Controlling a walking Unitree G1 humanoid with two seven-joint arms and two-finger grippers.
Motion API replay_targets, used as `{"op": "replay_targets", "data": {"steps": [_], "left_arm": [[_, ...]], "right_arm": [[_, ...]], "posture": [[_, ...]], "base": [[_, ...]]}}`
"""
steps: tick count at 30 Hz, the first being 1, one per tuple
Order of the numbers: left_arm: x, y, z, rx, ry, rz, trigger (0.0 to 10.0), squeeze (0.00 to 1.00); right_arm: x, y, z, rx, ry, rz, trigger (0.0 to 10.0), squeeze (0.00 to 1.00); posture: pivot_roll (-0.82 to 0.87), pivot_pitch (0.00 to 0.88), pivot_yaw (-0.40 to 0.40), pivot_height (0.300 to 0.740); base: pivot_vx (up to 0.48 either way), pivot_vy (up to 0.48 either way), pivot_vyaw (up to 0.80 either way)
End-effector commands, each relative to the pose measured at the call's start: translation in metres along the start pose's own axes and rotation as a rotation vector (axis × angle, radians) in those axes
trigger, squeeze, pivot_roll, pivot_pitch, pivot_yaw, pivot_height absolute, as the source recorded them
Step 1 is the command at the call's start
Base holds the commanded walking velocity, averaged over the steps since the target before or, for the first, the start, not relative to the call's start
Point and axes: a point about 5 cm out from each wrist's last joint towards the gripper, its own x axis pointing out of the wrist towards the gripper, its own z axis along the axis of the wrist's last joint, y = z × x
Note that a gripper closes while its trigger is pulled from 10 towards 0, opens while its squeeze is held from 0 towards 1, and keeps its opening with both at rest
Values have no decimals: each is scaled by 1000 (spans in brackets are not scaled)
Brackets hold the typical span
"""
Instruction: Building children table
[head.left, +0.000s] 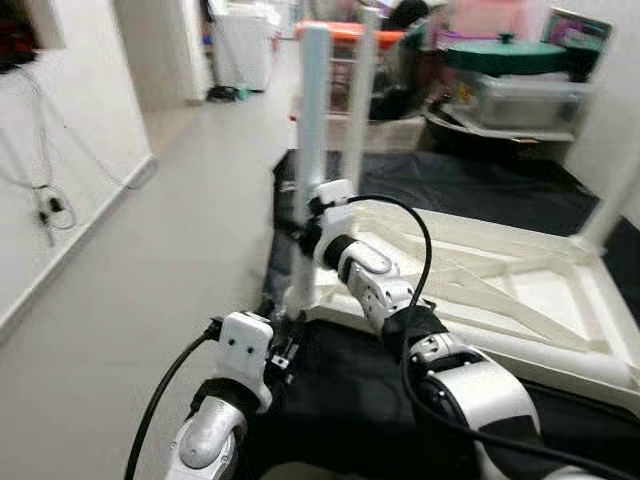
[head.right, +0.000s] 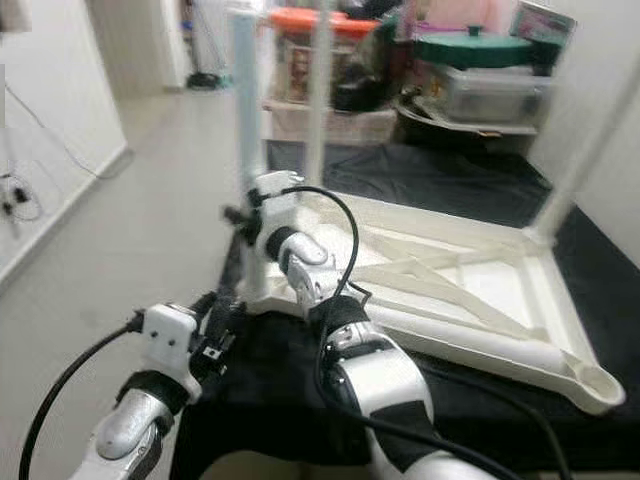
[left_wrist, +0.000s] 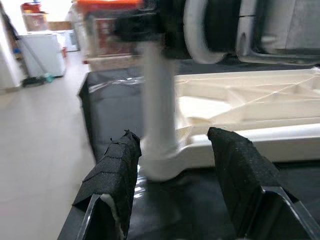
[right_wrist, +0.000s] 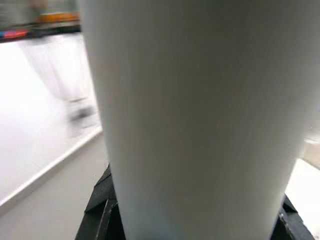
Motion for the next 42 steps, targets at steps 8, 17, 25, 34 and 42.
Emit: {"op": "replay_targets", "data": {"steps": [8, 17, 25, 34, 42], "left_arm": [[-2, 1, -4, 1, 19, 0, 10000, 0], [-2, 1, -5, 0, 21, 1, 10000, 0], [-3, 0, -5, -3, 25, -1, 10000, 0], [-2, -1, -6, -3, 29, -2, 10000, 0], [-3, -2, -7, -6, 32, -5, 10000, 0]], "right_arm": [[-11, 2, -32, 161, 92, -357, 0, 0], [-8, 28, -21, 143, 25, -239, 10000, 788], [-11, 26, -9, 139, -112, -109, 10000, 1000], [-23, 17, -20, 136, -130, 114, 10000, 0], [-51, -12, -49, 53, -103, 261, 10000, 0]], "posture": [[27, 0, -49, 740], [24, 0, -50, 740], [21, 0, -43, 740], [21, 0, -43, 740], [4, 0, -27, 740]], "base": [[0, 0, 0], [0, 0, 0], [0, 0, 0], [0, 0, 0], [0, 0, 0]]}}
